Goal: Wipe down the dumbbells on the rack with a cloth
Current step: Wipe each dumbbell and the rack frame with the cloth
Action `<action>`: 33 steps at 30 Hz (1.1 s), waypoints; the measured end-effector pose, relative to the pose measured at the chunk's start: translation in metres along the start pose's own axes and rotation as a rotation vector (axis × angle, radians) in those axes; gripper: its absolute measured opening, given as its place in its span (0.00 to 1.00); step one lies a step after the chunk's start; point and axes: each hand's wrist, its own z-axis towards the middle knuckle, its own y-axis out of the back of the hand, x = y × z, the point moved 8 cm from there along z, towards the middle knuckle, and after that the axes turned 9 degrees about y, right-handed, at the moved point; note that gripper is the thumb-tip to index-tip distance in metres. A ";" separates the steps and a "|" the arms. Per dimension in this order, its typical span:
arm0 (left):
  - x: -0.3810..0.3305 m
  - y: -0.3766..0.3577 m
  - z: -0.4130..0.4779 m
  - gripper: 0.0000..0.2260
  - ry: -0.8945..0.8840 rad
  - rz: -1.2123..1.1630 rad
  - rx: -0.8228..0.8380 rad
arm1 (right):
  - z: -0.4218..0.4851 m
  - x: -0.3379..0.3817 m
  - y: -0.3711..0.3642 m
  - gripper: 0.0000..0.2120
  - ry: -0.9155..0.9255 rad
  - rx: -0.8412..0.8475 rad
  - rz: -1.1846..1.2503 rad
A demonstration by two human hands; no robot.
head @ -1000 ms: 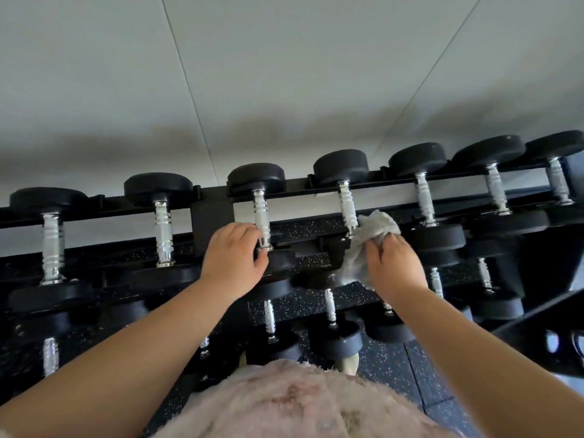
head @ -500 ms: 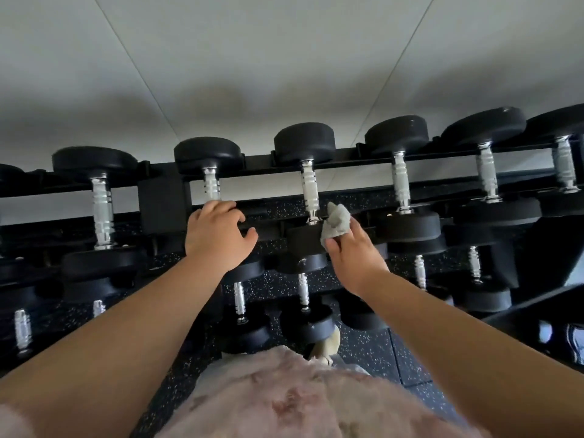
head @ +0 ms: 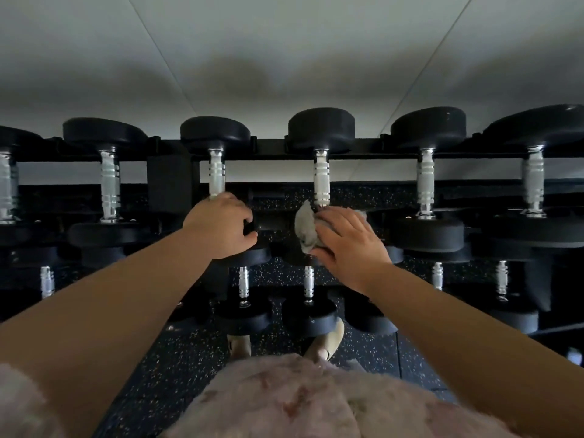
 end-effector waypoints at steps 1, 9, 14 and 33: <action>0.001 -0.001 0.001 0.20 -0.002 -0.008 0.005 | -0.008 -0.009 -0.002 0.24 -0.055 0.032 0.028; 0.005 -0.004 0.004 0.21 0.055 -0.051 0.022 | -0.005 0.005 -0.006 0.24 -0.176 0.235 -0.021; 0.007 -0.004 0.004 0.17 0.095 -0.085 -0.002 | 0.044 0.046 -0.026 0.25 0.032 0.406 -0.236; 0.011 -0.010 0.007 0.26 0.104 -0.089 -0.011 | 0.059 0.041 -0.022 0.23 0.046 0.442 -0.289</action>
